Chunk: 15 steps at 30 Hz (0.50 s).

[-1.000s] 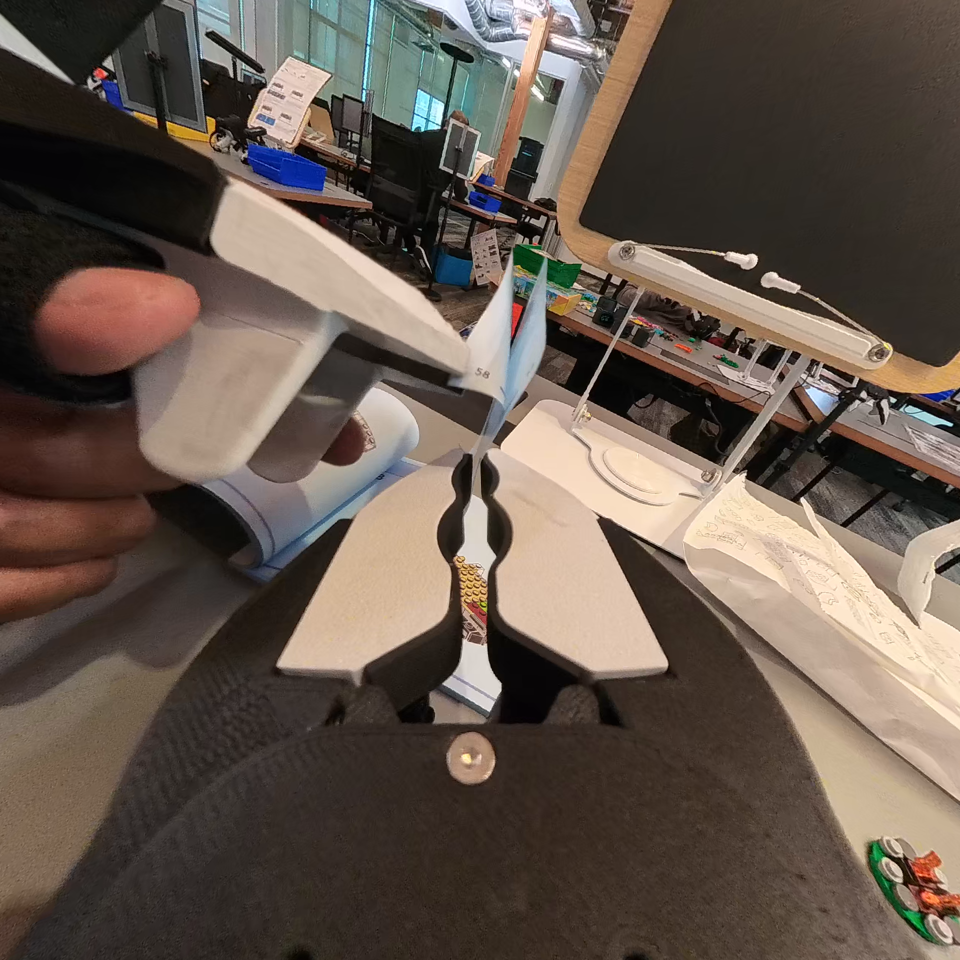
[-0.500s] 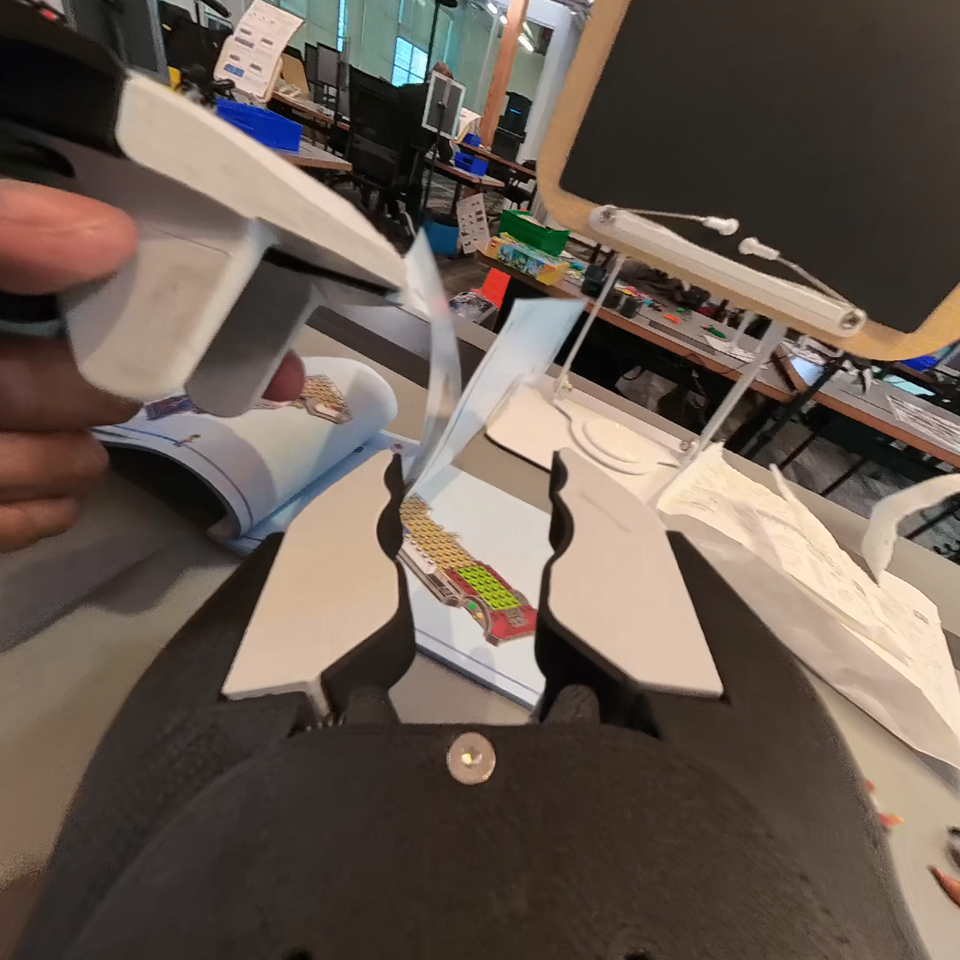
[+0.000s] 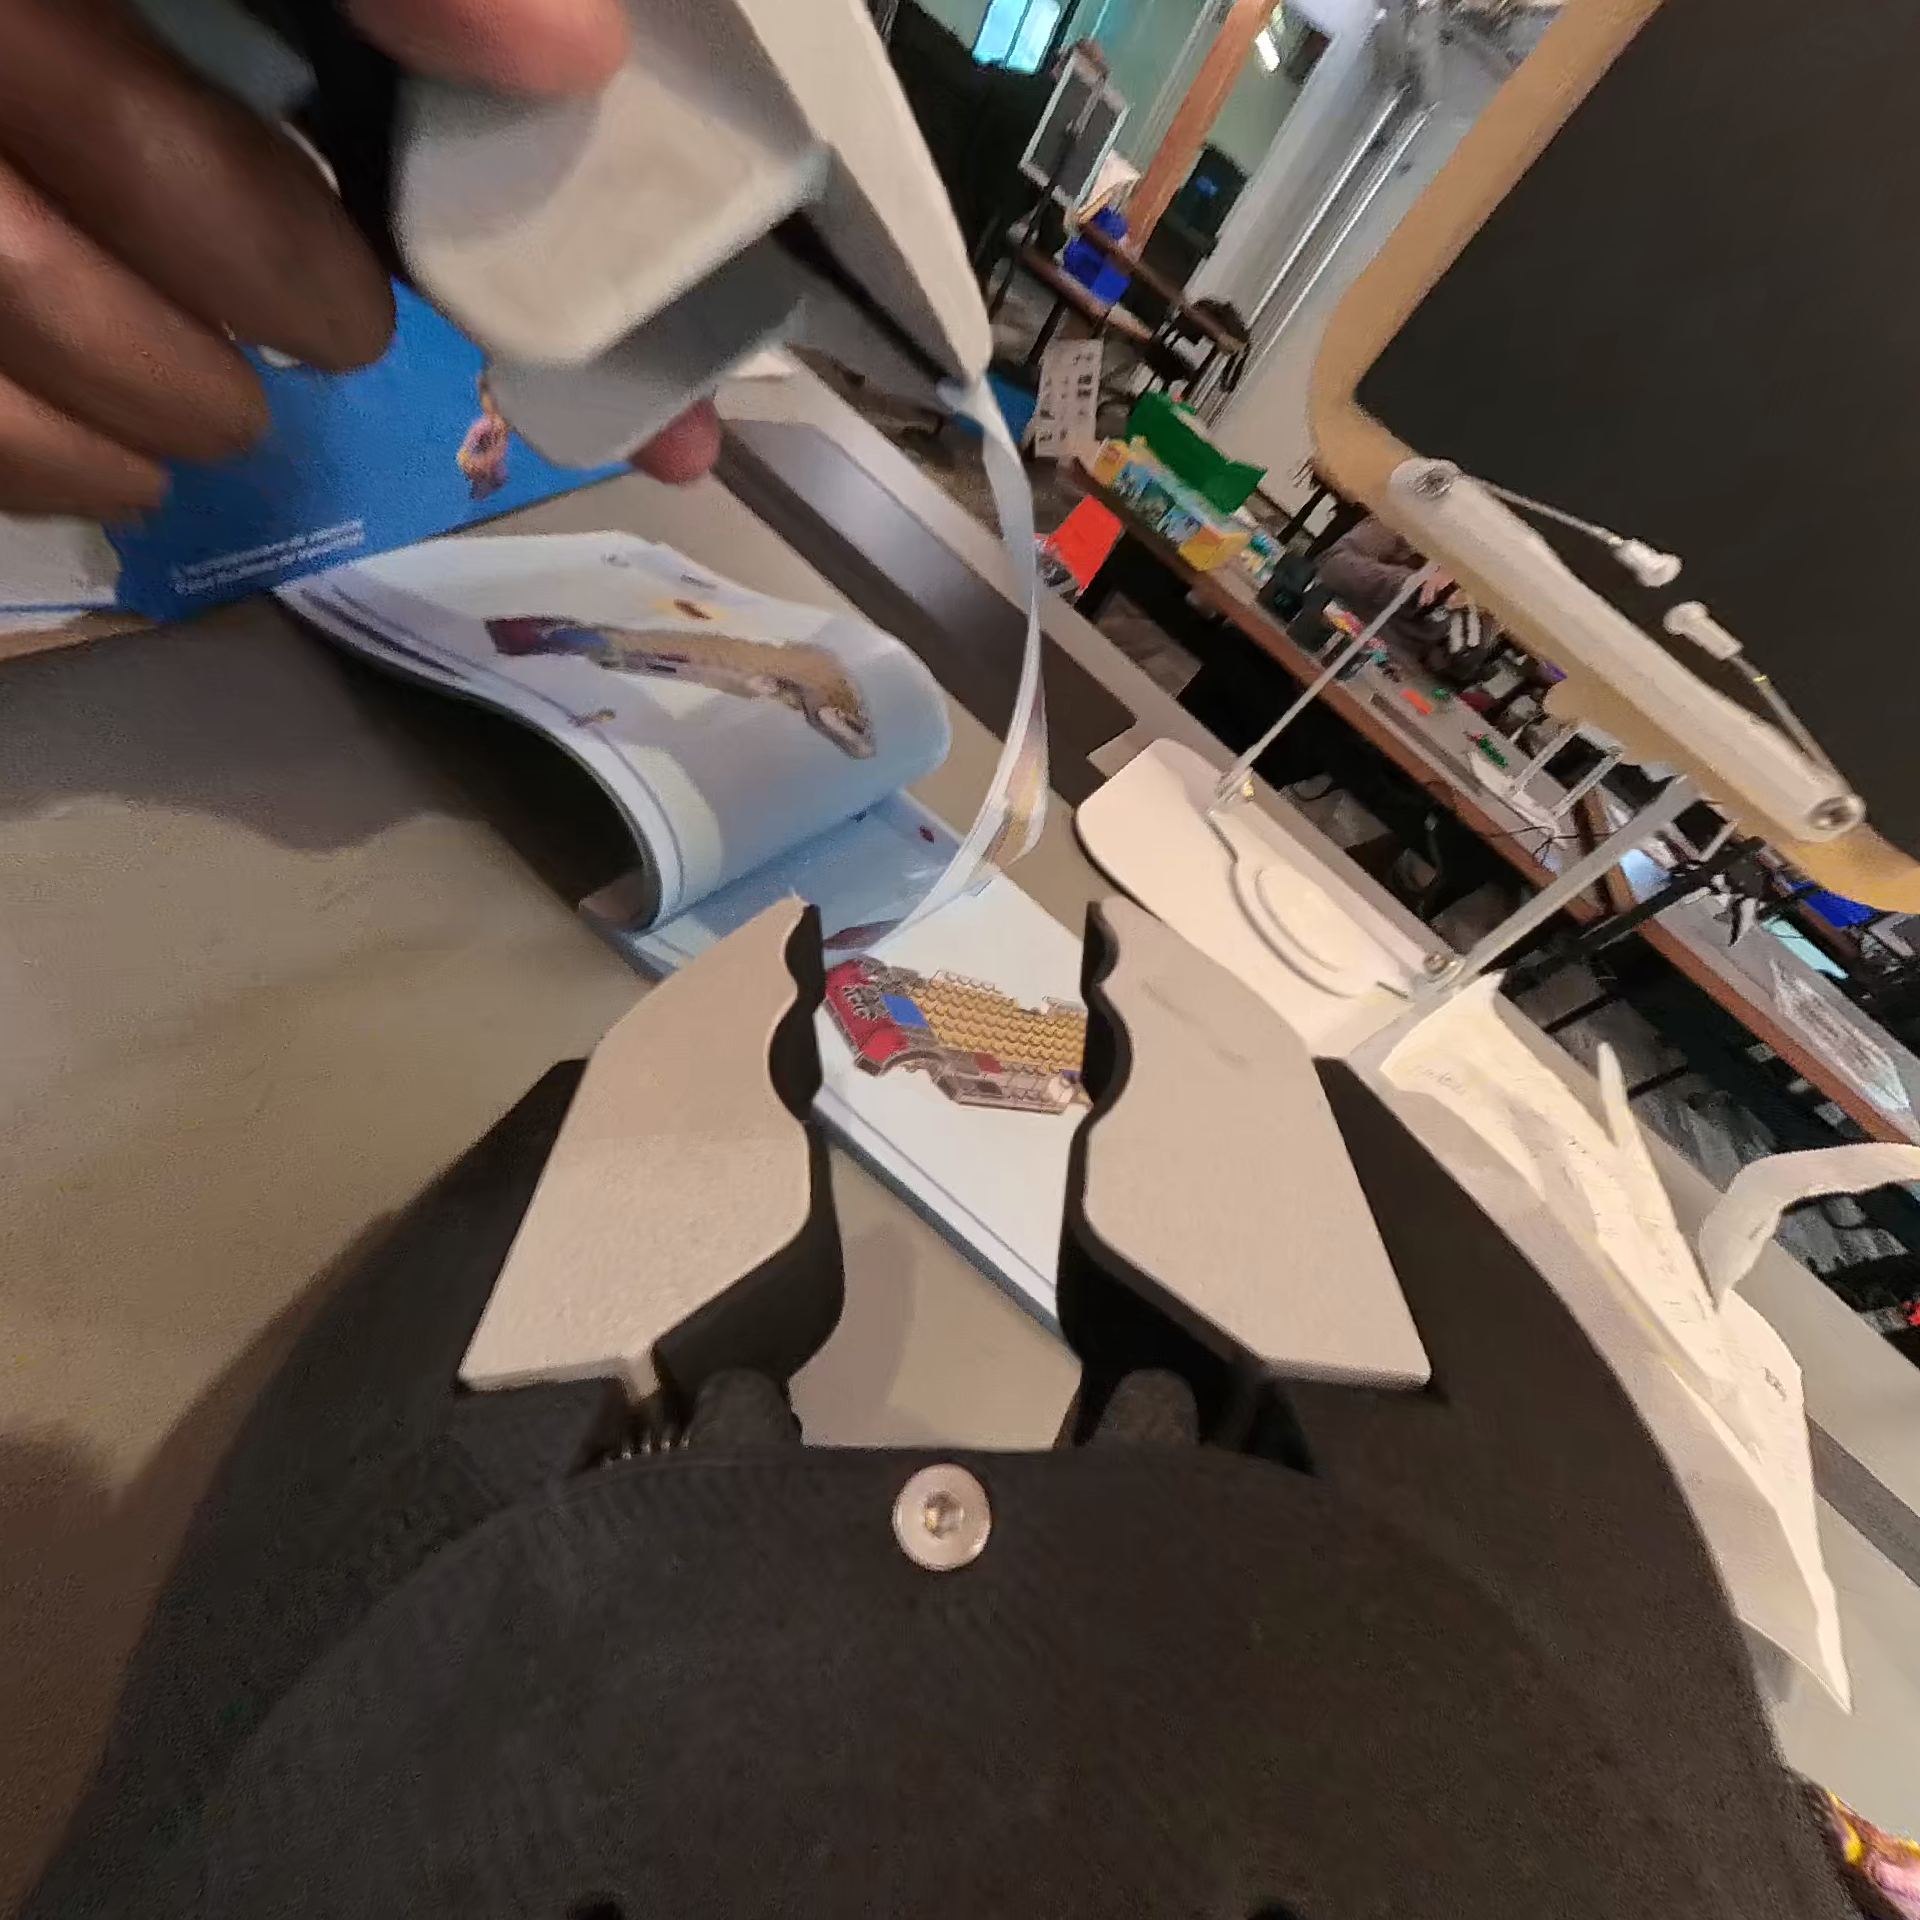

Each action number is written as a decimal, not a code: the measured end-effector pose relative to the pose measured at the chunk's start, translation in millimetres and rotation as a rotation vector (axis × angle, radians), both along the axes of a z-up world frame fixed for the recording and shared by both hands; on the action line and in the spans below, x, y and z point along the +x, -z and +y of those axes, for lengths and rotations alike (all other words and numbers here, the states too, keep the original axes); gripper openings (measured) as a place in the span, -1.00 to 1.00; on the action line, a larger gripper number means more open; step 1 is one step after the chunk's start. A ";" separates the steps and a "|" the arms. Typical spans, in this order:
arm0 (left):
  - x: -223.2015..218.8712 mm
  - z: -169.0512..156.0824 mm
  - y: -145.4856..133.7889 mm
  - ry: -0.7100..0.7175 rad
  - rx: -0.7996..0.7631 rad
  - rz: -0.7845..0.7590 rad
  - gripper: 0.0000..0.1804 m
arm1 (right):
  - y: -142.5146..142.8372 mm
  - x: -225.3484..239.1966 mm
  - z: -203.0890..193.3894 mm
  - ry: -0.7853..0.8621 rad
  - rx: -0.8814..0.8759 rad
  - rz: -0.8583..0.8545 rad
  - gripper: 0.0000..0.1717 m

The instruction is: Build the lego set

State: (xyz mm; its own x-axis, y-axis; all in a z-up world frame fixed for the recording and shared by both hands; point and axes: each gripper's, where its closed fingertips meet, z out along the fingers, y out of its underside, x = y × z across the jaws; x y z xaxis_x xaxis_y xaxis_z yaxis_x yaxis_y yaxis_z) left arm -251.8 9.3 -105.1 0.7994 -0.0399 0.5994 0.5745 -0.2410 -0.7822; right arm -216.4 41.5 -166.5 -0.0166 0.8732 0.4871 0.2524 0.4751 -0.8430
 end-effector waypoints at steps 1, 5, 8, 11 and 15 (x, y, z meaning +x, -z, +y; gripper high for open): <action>-2.6 -2.9 2.1 -0.015 -0.031 0.020 -1.00 | 3.8 -1.0 -0.8 -0.007 -0.001 -0.018 -0.47; -9.8 -13.7 2.5 -0.057 -0.097 0.072 -1.00 | 16.7 -4.3 -2.3 -0.016 0.004 -0.086 -0.47; -10.4 -17.6 2.3 -0.067 -0.129 0.096 -1.00 | 18.9 -6.0 -2.8 -0.017 0.020 -0.098 -0.48; -12.1 -21.5 6.4 -0.079 -0.179 0.130 -1.00 | 21.3 -6.8 -3.4 -0.017 0.033 -0.112 -0.49; -15.8 -28.3 13.3 -0.095 -0.259 0.199 -1.00 | 22.2 -7.0 -3.6 -0.018 0.038 -0.117 -0.49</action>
State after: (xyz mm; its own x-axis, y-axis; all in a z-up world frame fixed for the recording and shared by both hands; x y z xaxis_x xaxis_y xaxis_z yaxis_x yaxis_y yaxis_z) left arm -267.6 -19.0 -118.4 0.8945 0.1738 0.4118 0.4463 -0.3993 -0.8009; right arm -223.4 38.0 -188.7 -0.0908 0.8531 0.5137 0.3387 0.5116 -0.7897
